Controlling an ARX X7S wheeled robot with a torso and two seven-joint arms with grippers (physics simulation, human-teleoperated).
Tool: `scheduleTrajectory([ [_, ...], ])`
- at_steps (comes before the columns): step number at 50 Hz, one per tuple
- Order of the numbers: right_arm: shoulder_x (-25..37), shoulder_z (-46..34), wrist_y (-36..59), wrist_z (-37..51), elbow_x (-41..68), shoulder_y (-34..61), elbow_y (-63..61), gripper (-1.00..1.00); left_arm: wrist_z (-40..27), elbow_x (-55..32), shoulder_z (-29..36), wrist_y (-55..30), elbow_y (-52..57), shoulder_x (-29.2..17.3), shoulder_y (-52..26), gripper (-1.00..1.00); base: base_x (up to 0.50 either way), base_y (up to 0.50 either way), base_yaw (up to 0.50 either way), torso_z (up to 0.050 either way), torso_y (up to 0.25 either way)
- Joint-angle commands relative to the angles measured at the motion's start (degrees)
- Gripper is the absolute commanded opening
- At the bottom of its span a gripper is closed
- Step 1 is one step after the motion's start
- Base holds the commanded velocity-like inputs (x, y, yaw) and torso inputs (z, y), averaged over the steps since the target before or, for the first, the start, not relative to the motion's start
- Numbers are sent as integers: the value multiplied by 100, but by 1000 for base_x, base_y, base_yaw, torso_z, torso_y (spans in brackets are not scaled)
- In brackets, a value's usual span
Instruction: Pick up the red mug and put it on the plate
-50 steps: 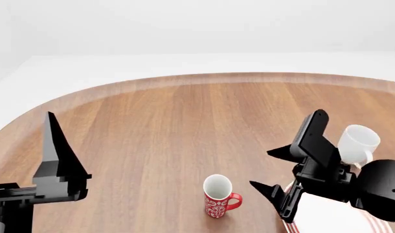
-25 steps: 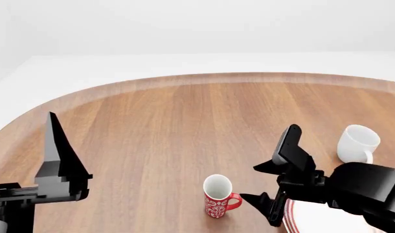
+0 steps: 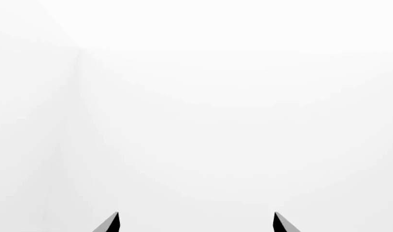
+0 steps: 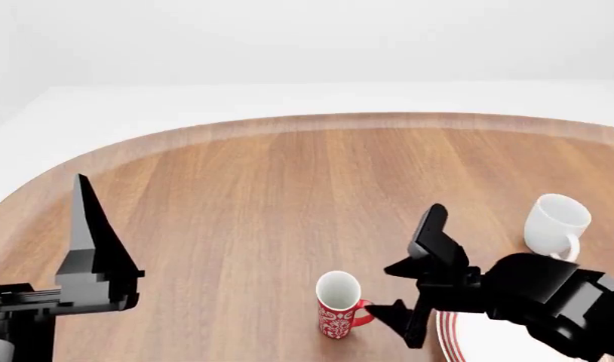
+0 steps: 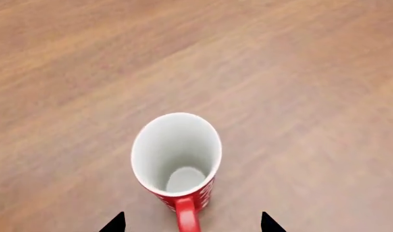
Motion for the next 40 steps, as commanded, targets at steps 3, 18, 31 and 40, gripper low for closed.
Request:
scheduleTrajectory([
  [3, -476, 119, 35, -476, 212, -448, 878, 100, -18, -9, 16, 14, -25, -20, -3, 100, 0, 0, 0, 0, 0],
  [18, -889, 156, 162, -812, 299, -815, 1633, 100, -32, 10, 43, 61, -59, -35, 13, 100, 0, 0, 0, 0, 0],
  [31, -1263, 177, 222, -1179, 335, -1218, 2383, 100, -45, 27, 70, 98, -93, -46, 10, 100, 0, 0, 0, 0, 0],
  [40, -1284, 200, 247, -1170, 322, -1203, 2406, 100, -58, 8, 69, 102, -102, -62, 6, 100, 0, 0, 0, 0, 0],
])
